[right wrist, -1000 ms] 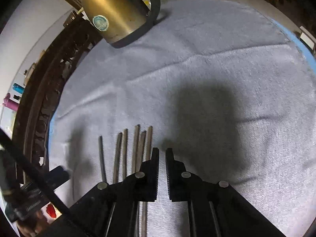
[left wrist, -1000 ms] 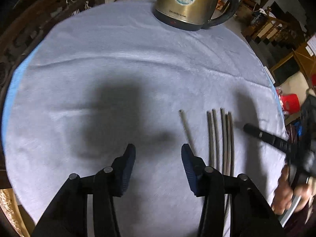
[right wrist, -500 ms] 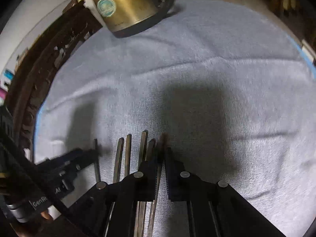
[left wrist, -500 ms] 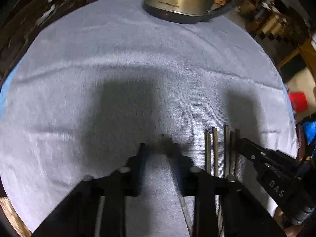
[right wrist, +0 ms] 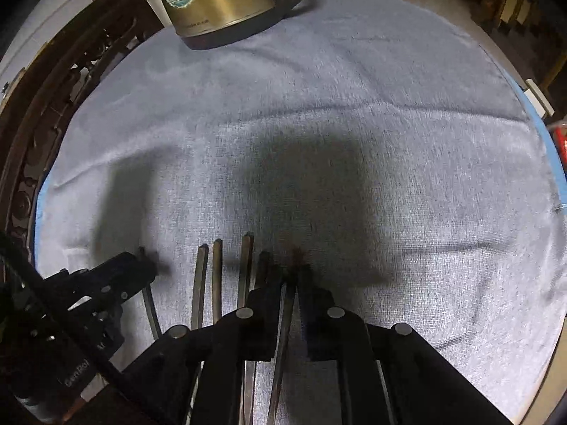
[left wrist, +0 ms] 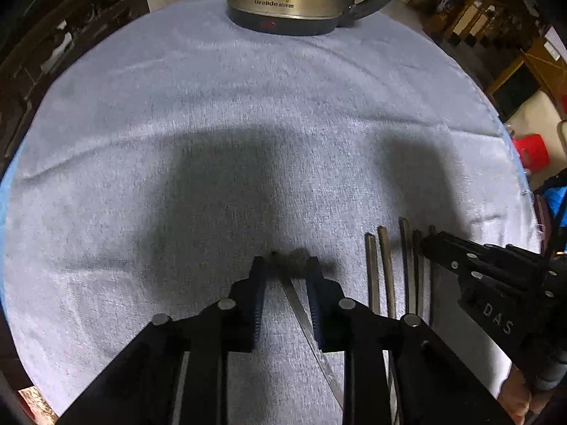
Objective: Organize utensils
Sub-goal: 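Grasp a chopstick with the right gripper while the left gripper grasps another chopstick, then lift both chopsticks and carry them over the dark grey cup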
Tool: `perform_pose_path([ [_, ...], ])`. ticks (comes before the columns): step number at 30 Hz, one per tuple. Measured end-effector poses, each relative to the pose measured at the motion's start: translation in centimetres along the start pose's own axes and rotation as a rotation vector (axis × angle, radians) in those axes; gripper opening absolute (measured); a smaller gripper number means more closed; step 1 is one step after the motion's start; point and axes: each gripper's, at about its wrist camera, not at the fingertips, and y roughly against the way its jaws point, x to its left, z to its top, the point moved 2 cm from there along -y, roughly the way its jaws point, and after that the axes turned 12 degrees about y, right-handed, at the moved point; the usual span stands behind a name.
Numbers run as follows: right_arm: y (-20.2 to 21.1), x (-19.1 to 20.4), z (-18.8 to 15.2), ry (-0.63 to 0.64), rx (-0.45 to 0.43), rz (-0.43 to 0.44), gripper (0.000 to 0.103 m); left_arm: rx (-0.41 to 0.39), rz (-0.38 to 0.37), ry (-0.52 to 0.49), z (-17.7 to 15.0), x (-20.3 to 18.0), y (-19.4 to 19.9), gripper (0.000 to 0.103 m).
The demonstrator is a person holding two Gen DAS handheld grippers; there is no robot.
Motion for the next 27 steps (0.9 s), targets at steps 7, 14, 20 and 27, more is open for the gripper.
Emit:
perform_pose_path([
  [7,0.6,0.4,-0.7,0.036,-0.056,0.012,0.006,-0.076,-0.01,0.019,-0.5,0.4,0.5,0.007],
  [14,5.8,-1.4,-4.0,0.006,-0.244,0.091,0.006,-0.198,-0.137,0.042,-2.9,2.7,6.8,0.005],
  [20,12.8,-1.8,-7.6,0.009,-0.437,0.139,0.006,-0.347,-0.211,0.023,-5.7,3.3,14.1,0.005],
  [27,20.1,-1.1,-12.4,0.015,-0.672,0.123,0.006,-0.557,-0.244,-0.031,-10.1,2.4,21.0,0.005],
])
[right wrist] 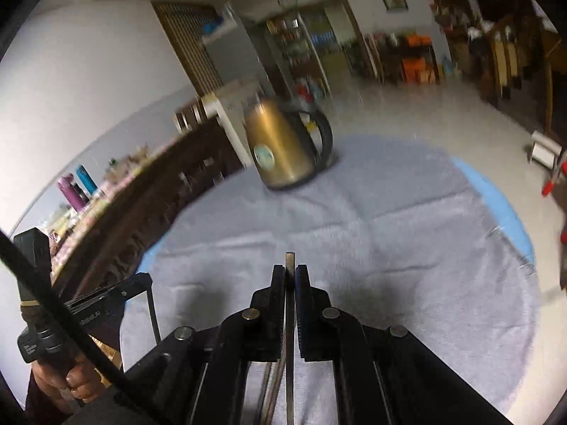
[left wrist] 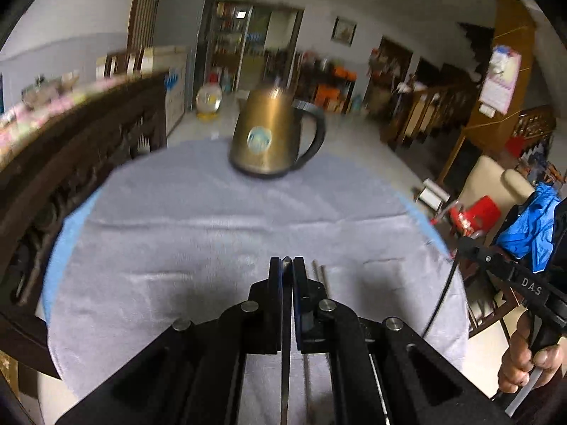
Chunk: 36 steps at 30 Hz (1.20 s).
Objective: Organize utensils
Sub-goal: 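Lift both chopsticks and carry them over the dark grey cup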
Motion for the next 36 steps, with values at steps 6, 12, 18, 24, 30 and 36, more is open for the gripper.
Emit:
perform_pose_path([
  [6,6.8,2.3,-0.6,0.032,-0.172,-0.076,0.006,-0.083,-0.035,0.018,-0.5,-0.9,4.6,0.005],
  [12,11.3,3.9,-0.7,0.022,-0.299,-0.102,0.006,-0.154,-0.053,0.031,0.0,-1.4,7.7,0.005],
  [18,15.2,5.3,0.2,0.021,-0.389,-0.075,0.006,-0.225,-0.111,0.027,1.0,-2.6,11.3,0.005],
  [24,19.0,6.3,1.2,0.019,-0.447,0.017,0.006,-0.257,-0.17,0.017,1.2,-3.5,13.5,0.005],
  [30,21.1,7.2,0.8,0.044,-0.449,0.087,0.006,-0.235,-0.22,-0.006,0.6,-4.0,14.4,0.005],
  [36,20.2,7.8,-0.7,0.083,-0.383,0.106,0.006,-0.175,-0.205,-0.021,-0.7,-3.9,13.1,0.005],
])
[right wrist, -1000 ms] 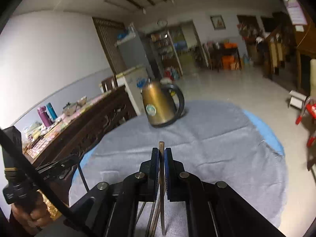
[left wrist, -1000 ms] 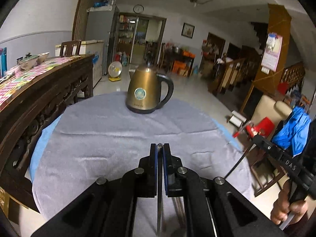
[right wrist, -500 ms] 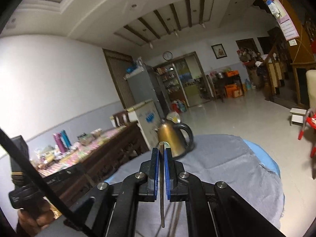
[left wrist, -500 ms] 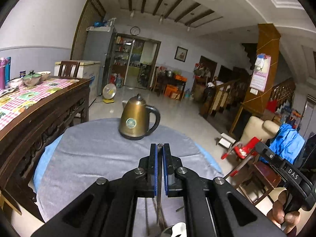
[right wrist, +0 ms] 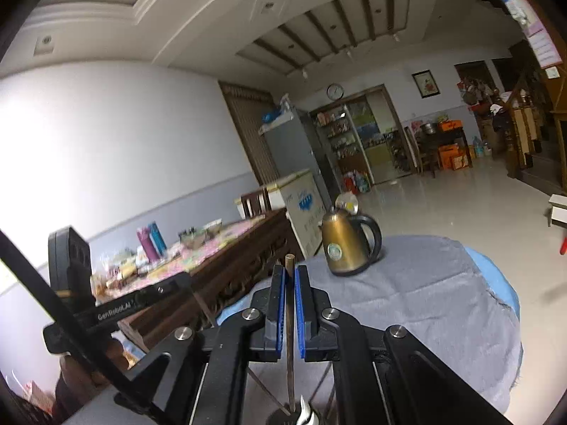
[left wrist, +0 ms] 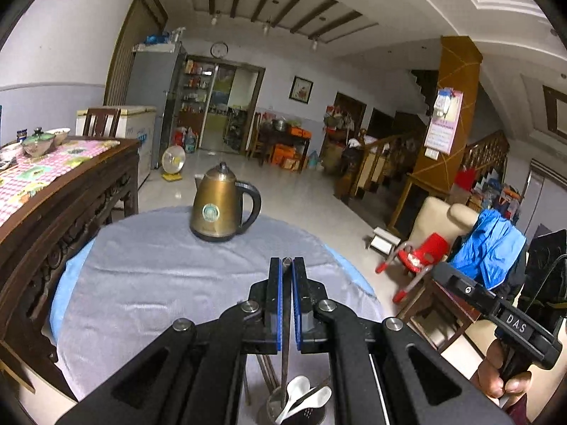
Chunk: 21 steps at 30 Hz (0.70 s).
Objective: Organize utensils
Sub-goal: 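Lift both chopsticks and carry them over the dark grey cup, then drop the chopsticks into the cup by opening both grippers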
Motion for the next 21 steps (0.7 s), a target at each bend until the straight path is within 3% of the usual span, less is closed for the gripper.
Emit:
perform_pose_path([
  [5,-1.9,0.6,-1.9,0.021,0.104,0.023,0.006,0.051,0.042,-0.009,-1.1,0.4,-1.2,0.005],
  [12,-3.5,0.7,-4.0,0.028,0.231,0.052,0.007,0.101,0.027,0.003,-1.7,1.0,-1.5,0.005],
  [16,-3.8,0.0,-4.3,-0.001,0.248,0.066,0.011,0.097,0.03,0.01,-1.6,1.3,-1.2,0.01],
  [21,-3.4,-1.7,-4.2,-0.072,0.202,0.052,0.018,0.083,0.053,0.046,-1.1,2.7,-1.0,0.014],
])
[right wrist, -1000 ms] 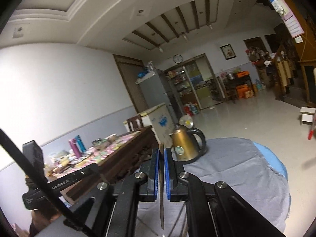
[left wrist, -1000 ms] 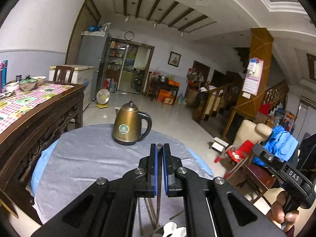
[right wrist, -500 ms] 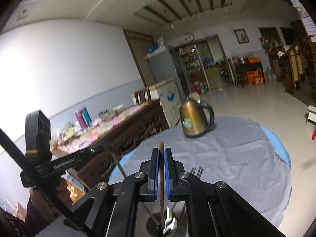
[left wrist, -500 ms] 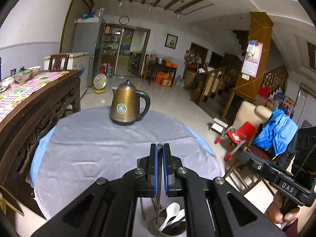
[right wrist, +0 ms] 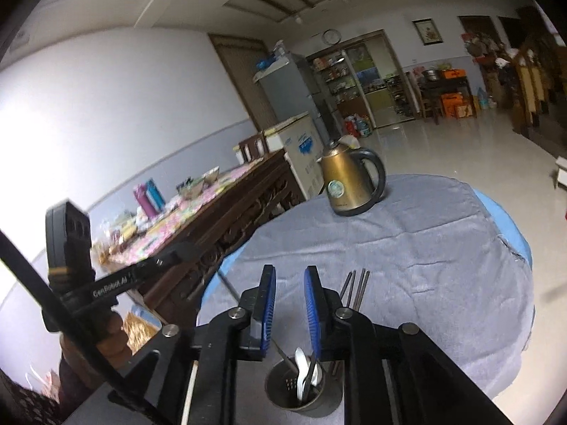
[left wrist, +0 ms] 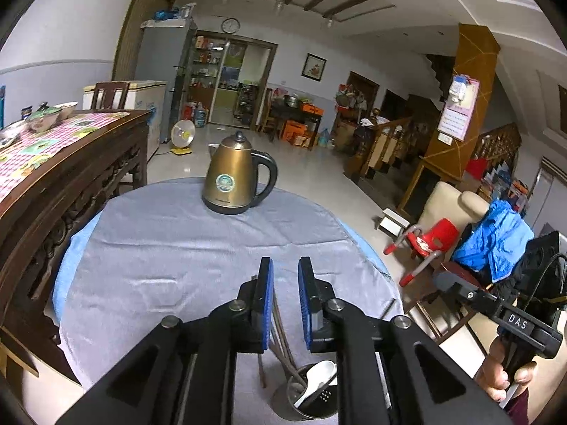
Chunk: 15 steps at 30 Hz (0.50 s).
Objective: Organize utensils
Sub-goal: 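Drop the chopsticks into the cup by opening both grippers, then move both open grippers away from the cup toward the chopsticks on the cloth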
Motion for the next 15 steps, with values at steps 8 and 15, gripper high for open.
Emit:
perform_pose_path([
  [8,0.1,-4.0,-0.6,-0.129,-0.016,-0.076,0.018,-0.003,0.094,0.058,0.5,3.5,-0.2,0.017],
  [15,-0.9,-6.6,-2.2,-0.202,0.045,-0.119,0.018,-0.032,0.282,0.038,-0.3,5.8,-0.3,0.049],
])
